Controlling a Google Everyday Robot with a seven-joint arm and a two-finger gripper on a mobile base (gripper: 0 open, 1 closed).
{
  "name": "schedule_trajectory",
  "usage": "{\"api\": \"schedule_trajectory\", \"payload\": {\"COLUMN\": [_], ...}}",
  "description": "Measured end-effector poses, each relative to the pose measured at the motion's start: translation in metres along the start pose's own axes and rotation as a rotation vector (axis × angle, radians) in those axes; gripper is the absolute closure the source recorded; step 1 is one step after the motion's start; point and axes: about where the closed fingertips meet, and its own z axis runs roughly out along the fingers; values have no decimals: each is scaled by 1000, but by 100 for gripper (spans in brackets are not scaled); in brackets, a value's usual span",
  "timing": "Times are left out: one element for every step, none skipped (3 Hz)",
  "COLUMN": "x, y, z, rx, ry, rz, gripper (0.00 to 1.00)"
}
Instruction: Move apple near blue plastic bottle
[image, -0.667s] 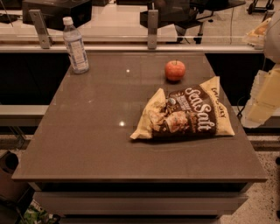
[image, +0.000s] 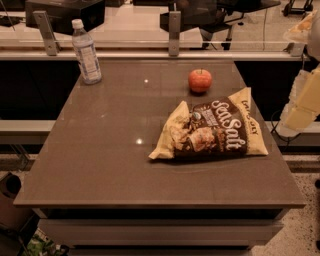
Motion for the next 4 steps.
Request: {"api": "schedule_trajectory", "payload": {"x": [6, 5, -1, -10], "y": [-27, -48, -69, -87], "z": [7, 34, 68, 95], "rx": [18, 2, -14, 35], "ry": [-19, -30, -81, -110], "rz": [123, 275, 416, 542], "gripper": [0, 0, 0, 0]}}
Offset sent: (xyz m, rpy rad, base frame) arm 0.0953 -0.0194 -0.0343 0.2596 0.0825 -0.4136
